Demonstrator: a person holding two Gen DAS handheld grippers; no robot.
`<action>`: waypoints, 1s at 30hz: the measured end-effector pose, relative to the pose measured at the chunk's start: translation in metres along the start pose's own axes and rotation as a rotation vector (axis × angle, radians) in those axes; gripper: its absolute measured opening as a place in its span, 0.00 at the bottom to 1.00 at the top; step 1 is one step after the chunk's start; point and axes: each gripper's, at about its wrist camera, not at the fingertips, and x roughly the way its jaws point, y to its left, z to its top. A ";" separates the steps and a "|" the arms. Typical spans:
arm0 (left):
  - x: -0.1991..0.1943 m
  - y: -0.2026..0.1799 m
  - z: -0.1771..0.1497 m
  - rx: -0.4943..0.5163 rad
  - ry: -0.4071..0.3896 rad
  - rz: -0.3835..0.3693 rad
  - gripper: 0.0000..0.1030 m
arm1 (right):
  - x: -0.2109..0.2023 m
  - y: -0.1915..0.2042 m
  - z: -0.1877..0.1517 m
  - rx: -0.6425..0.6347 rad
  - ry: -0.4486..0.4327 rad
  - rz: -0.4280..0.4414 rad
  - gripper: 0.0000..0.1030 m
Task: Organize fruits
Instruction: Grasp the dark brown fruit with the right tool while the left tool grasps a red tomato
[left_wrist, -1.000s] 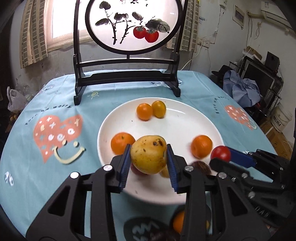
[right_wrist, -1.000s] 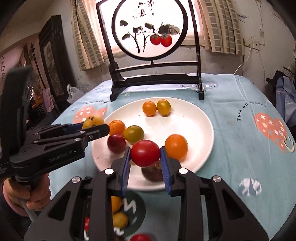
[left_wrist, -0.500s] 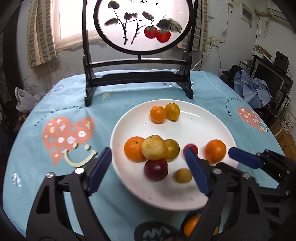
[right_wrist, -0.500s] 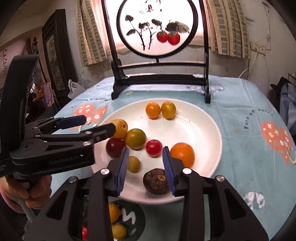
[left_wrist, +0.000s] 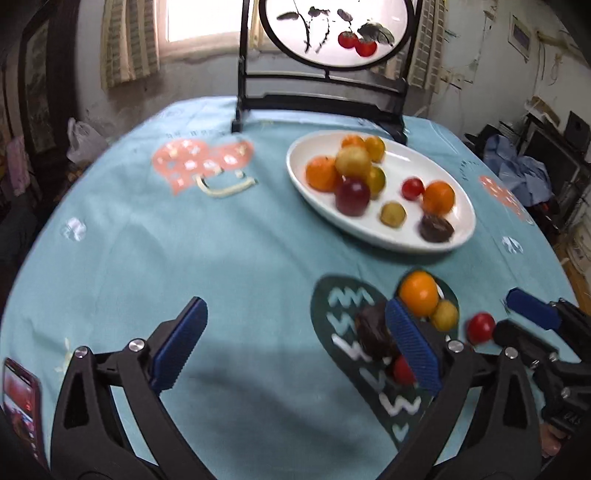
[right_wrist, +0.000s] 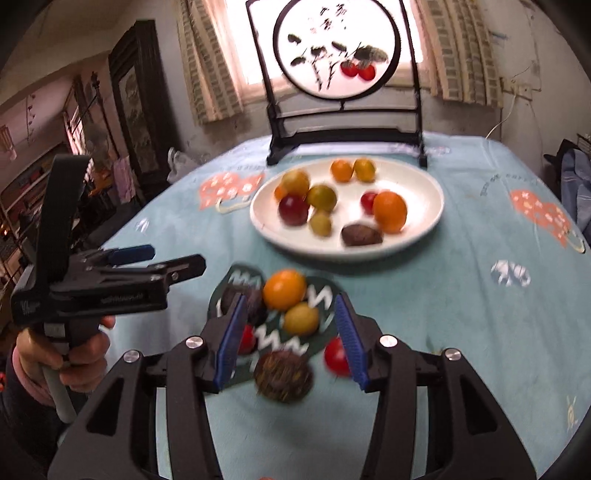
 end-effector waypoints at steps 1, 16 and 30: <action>0.000 0.002 -0.003 -0.002 0.008 -0.010 0.96 | 0.000 0.003 -0.003 -0.005 0.007 0.000 0.48; -0.002 0.003 -0.004 -0.003 0.009 0.016 0.96 | 0.021 0.012 -0.023 -0.058 0.138 -0.009 0.48; -0.006 0.003 -0.004 0.000 -0.003 0.011 0.96 | 0.032 0.011 -0.027 -0.066 0.180 -0.037 0.48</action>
